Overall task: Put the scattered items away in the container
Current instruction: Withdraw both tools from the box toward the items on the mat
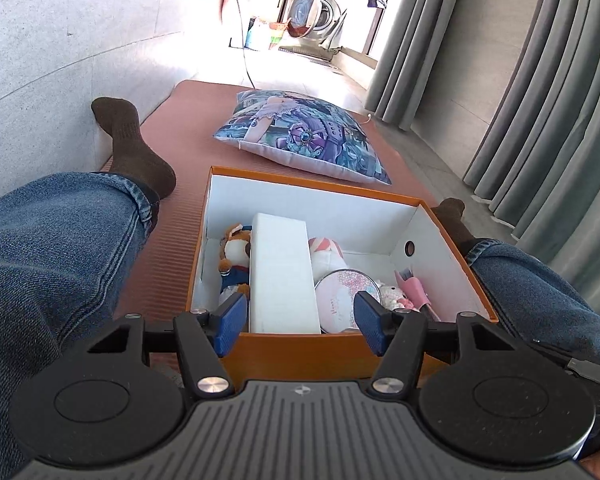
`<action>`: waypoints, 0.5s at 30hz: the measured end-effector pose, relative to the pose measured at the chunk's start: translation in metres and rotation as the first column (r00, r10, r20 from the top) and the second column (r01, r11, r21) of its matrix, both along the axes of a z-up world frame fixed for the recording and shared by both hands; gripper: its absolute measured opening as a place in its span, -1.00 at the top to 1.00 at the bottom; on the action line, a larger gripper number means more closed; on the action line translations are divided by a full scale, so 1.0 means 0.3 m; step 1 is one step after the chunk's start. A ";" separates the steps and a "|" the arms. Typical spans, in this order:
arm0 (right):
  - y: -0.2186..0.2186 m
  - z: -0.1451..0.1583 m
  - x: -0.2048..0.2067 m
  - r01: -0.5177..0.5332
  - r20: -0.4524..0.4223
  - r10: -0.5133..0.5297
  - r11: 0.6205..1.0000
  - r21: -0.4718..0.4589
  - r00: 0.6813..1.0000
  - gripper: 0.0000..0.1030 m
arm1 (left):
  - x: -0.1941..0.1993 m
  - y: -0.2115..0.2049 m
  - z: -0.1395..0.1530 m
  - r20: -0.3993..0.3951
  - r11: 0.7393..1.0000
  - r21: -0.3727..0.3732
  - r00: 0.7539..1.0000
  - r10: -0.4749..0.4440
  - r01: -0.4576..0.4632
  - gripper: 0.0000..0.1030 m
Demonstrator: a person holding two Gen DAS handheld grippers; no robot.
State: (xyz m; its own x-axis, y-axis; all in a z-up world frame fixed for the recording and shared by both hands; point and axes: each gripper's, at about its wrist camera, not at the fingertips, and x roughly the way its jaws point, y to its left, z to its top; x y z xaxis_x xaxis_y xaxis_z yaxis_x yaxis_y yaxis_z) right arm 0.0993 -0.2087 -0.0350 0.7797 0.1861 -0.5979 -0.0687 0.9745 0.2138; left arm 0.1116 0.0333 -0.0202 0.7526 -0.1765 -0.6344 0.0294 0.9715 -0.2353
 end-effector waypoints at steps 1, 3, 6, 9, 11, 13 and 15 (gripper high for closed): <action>0.001 -0.008 -0.004 0.003 -0.012 -0.003 1.000 -0.001 1.000 0.04 | -0.009 -0.004 -0.005 -0.004 1.000 0.004 1.000 -0.006 0.006 -0.36; 0.003 -0.022 -0.010 0.008 -0.032 -0.008 1.000 -0.008 0.999 0.03 | -0.030 -0.010 -0.023 -0.028 1.000 0.018 0.999 -0.021 0.021 -0.36; 0.005 -0.038 -0.012 0.021 -0.062 -0.023 0.999 -0.031 0.998 -0.06 | -0.053 0.000 -0.061 -0.086 0.999 0.030 0.996 -0.026 0.028 -0.36; 0.004 -0.054 -0.014 0.025 -0.093 -0.029 0.999 -0.037 0.995 -0.07 | -0.066 0.032 -0.108 -0.163 1.000 0.019 0.987 -0.010 0.014 -0.36; 0.009 -0.069 -0.015 0.027 -0.121 -0.032 0.998 -0.048 0.992 -0.07 | -0.069 0.060 -0.138 -0.224 1.000 0.001 0.975 -0.005 0.005 -0.36; 0.015 -0.084 -0.017 0.018 -0.141 -0.026 0.998 -0.058 0.990 -0.07 | -0.070 0.083 -0.159 -0.281 1.000 -0.020 0.960 -0.007 0.002 -0.37; 0.024 -0.098 -0.020 0.006 -0.157 -0.019 0.997 -0.080 0.987 -0.07 | -0.072 0.101 -0.183 -0.338 0.999 -0.031 0.941 -0.018 0.007 -0.38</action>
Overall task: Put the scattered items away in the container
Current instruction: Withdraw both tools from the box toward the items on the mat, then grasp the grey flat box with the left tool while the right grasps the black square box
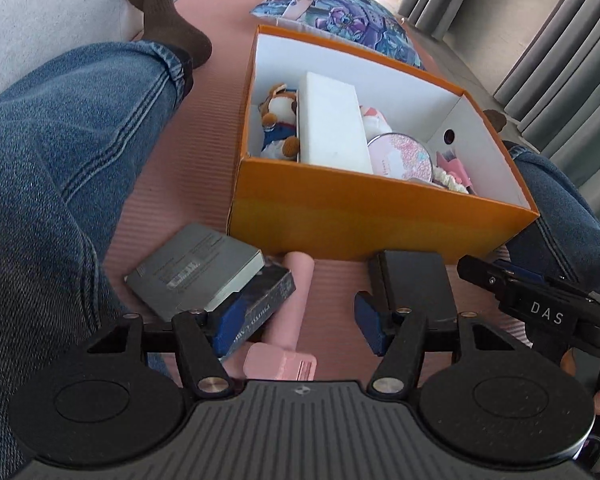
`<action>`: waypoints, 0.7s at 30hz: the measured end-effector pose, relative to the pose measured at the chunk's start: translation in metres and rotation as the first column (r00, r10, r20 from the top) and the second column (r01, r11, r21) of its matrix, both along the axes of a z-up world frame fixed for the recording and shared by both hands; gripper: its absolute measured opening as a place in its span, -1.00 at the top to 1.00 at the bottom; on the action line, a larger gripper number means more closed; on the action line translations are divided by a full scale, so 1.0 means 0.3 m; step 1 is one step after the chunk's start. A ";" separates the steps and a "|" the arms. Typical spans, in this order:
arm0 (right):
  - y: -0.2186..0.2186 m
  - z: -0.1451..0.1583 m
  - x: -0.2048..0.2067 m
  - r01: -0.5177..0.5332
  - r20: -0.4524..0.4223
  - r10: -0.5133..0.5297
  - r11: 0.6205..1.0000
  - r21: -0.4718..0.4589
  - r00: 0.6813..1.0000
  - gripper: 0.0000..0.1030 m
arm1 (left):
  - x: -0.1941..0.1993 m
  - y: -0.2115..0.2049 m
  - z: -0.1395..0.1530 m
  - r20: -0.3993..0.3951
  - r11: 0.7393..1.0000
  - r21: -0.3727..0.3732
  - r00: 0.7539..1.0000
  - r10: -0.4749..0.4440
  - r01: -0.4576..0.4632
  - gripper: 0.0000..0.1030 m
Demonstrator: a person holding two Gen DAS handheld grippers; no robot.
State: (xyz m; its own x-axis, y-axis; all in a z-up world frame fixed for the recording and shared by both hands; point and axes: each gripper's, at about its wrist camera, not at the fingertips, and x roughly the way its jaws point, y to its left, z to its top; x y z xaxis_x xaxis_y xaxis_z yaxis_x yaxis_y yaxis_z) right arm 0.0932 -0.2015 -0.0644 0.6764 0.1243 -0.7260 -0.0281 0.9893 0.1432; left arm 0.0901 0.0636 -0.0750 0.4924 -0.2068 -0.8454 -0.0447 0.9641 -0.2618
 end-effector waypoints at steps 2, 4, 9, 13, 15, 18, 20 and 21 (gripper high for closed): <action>0.007 -0.012 0.000 -0.009 -0.013 0.008 1.000 -0.025 1.000 -0.08 | -0.003 0.006 -0.015 -0.032 1.000 0.005 0.999 -0.002 0.002 -0.41; 0.008 -0.024 0.000 -0.018 -0.029 0.017 0.999 -0.036 0.999 -0.09 | 0.001 0.002 -0.026 -0.060 1.000 0.016 0.998 -0.023 0.024 -0.44; -0.005 -0.048 0.000 -0.017 -0.064 0.015 0.999 -0.032 0.998 -0.13 | 0.016 -0.012 -0.036 -0.080 0.999 0.038 0.996 -0.031 0.034 -0.45; -0.007 -0.049 -0.005 -0.029 -0.060 0.027 0.999 -0.024 0.998 -0.13 | 0.030 0.008 -0.029 -0.068 0.999 0.041 0.998 0.002 0.000 -0.45; -0.002 -0.048 -0.004 -0.035 -0.058 0.034 0.999 -0.028 0.998 -0.13 | 0.045 0.012 -0.025 -0.076 0.998 0.060 0.997 -0.002 0.007 -0.44; 0.009 -0.047 0.000 -0.052 -0.054 0.051 0.998 -0.027 0.997 -0.13 | 0.080 0.008 -0.021 -0.092 0.990 0.134 0.995 -0.035 0.047 -0.44; 0.018 -0.050 0.007 -0.062 -0.055 0.060 0.998 -0.031 0.997 -0.13 | 0.103 0.001 -0.020 -0.100 0.980 0.181 0.992 -0.071 0.088 -0.44; 0.021 -0.052 0.009 -0.066 -0.057 0.064 0.997 -0.032 0.996 -0.13 | 0.114 -0.002 -0.022 -0.108 0.974 0.199 0.990 -0.092 0.112 -0.45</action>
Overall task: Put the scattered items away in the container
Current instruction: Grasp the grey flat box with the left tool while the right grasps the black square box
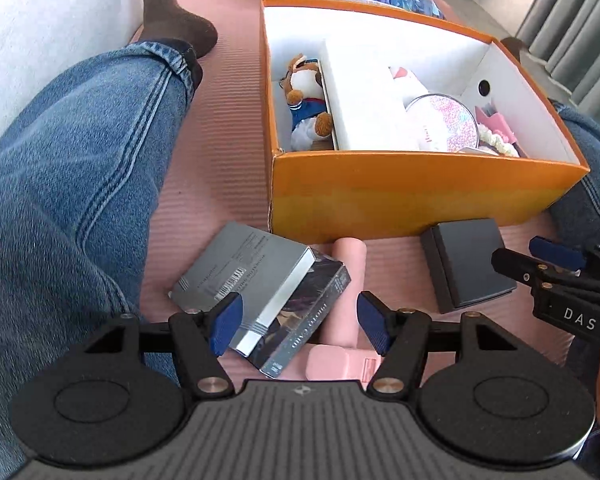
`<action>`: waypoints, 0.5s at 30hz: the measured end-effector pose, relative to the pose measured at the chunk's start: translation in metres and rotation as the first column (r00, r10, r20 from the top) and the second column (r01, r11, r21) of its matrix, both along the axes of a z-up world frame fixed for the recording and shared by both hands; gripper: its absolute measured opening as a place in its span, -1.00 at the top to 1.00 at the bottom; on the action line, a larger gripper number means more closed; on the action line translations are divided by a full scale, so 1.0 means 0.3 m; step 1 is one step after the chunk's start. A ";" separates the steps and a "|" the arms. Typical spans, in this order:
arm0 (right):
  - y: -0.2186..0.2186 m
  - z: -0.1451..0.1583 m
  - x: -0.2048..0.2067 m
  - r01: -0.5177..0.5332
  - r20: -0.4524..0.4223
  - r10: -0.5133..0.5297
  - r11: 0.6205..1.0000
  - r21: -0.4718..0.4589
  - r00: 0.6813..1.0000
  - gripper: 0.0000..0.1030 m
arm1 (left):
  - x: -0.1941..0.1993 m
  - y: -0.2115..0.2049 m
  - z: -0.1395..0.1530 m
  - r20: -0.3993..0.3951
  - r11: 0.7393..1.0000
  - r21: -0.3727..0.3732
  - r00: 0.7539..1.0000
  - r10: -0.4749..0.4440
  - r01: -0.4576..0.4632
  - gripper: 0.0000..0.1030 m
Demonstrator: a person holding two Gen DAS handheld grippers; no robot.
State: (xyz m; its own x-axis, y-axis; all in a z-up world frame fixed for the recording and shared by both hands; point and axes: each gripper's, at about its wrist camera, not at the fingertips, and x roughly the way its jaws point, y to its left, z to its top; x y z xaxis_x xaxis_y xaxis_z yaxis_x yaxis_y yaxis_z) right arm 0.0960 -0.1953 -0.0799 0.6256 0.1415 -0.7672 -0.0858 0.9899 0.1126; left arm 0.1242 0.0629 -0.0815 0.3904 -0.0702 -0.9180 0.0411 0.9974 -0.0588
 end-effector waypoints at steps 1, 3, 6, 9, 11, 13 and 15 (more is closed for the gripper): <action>0.002 -0.002 0.001 -0.003 -0.001 0.003 1.000 -0.001 1.000 -0.13 | 0.012 -0.001 -0.003 -0.010 1.000 0.020 1.000 -0.014 0.014 -0.44; 0.004 -0.004 0.002 -0.006 -0.002 0.006 1.000 -0.003 1.000 -0.13 | 0.041 0.001 -0.013 -0.041 0.998 0.057 0.999 -0.025 0.027 -0.38; 0.006 -0.005 0.002 -0.006 -0.001 0.006 1.000 -0.003 1.000 -0.13 | 0.079 0.009 -0.024 -0.071 0.998 0.034 0.997 -0.041 0.043 -0.35; 0.005 -0.005 0.001 -0.005 -0.001 0.005 1.000 -0.002 1.000 -0.13 | 0.106 0.013 -0.030 -0.086 0.998 0.046 0.995 -0.043 0.047 -0.35; 0.005 -0.005 0.000 -0.006 0.000 0.006 1.000 -0.003 1.000 -0.13 | 0.118 0.022 -0.030 -0.091 0.998 0.041 0.995 -0.038 0.042 -0.34; 0.003 -0.005 0.000 -0.005 -0.001 0.005 1.000 -0.001 1.000 -0.13 | 0.126 0.037 -0.031 -0.103 0.999 0.013 0.994 -0.033 0.035 -0.23; 0.001 -0.007 0.004 -0.003 -0.003 0.003 1.000 0.002 1.000 -0.13 | 0.131 0.037 -0.039 -0.112 0.999 0.020 0.993 -0.040 0.043 -0.16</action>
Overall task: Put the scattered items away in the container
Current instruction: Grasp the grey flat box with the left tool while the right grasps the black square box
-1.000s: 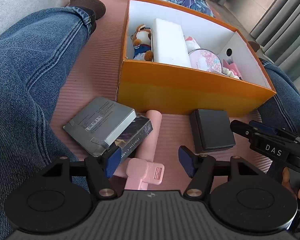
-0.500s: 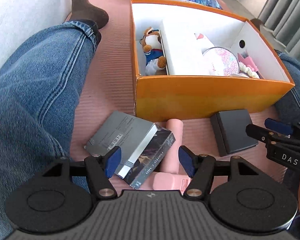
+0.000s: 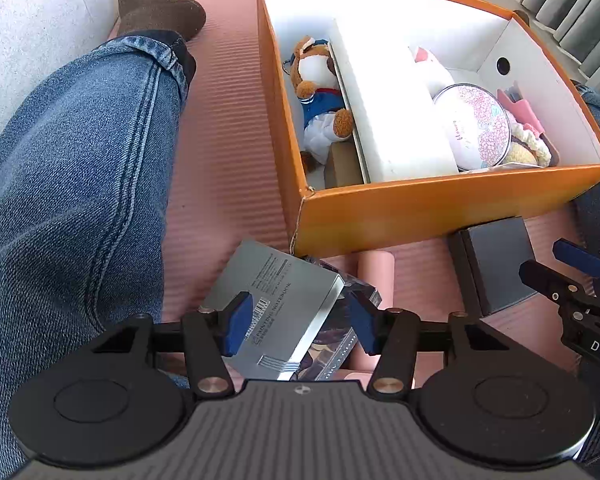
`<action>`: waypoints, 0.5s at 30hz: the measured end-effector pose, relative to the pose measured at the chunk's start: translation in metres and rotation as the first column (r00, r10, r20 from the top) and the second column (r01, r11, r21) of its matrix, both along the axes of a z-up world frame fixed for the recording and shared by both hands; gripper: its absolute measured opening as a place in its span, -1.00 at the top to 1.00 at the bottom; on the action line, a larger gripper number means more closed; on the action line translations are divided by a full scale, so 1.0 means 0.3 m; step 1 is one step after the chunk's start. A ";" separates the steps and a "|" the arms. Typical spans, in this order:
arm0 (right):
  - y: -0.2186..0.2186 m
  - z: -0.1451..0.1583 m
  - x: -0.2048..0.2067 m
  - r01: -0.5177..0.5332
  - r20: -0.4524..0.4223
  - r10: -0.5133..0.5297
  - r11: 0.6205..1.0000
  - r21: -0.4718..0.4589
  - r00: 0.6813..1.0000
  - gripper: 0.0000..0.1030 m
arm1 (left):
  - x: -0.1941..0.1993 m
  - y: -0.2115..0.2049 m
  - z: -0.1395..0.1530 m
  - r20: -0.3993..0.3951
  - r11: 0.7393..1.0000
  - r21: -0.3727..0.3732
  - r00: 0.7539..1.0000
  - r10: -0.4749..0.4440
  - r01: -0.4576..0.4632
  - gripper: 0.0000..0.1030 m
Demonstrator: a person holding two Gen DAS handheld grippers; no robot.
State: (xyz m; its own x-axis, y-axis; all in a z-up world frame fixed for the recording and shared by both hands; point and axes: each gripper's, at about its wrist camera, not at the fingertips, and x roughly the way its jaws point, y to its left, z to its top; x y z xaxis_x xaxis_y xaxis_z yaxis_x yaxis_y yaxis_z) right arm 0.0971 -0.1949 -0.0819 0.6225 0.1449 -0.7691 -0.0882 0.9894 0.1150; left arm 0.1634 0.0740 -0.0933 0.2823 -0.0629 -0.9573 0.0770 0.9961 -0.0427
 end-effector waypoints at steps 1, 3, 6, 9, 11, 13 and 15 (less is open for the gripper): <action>0.000 -0.001 0.002 0.000 -0.001 0.000 1.000 0.001 1.000 -0.13 | 0.001 -0.003 -0.005 -0.003 1.000 0.005 1.000 -0.007 0.007 -0.16; 0.003 -0.002 0.005 -0.001 -0.002 0.001 1.000 -0.002 1.000 -0.13 | 0.002 -0.012 -0.015 0.003 1.000 0.017 1.000 -0.015 0.015 -0.16; 0.005 -0.002 0.004 -0.001 0.000 0.001 1.000 -0.004 1.000 -0.13 | 0.009 -0.017 -0.025 0.010 0.999 0.048 1.000 -0.018 0.017 -0.19; 0.000 -0.004 0.005 0.004 -0.002 -0.004 1.000 -0.001 1.000 -0.14 | 0.010 -0.005 -0.025 0.000 1.000 0.006 1.000 -0.016 0.016 0.06; -0.002 -0.006 0.006 0.005 -0.004 -0.005 1.000 0.001 1.000 -0.14 | 0.008 0.004 -0.021 -0.008 1.000 -0.020 1.000 -0.012 0.012 0.19; -0.001 -0.006 0.007 0.003 -0.004 -0.003 1.000 0.000 1.000 -0.14 | 0.002 0.001 -0.012 0.003 1.000 -0.010 1.000 -0.020 0.020 0.22; 0.001 -0.006 0.006 0.001 -0.002 -0.001 1.000 -0.001 1.000 -0.14 | -0.008 -0.007 0.004 0.025 0.999 0.018 0.999 -0.037 0.037 0.27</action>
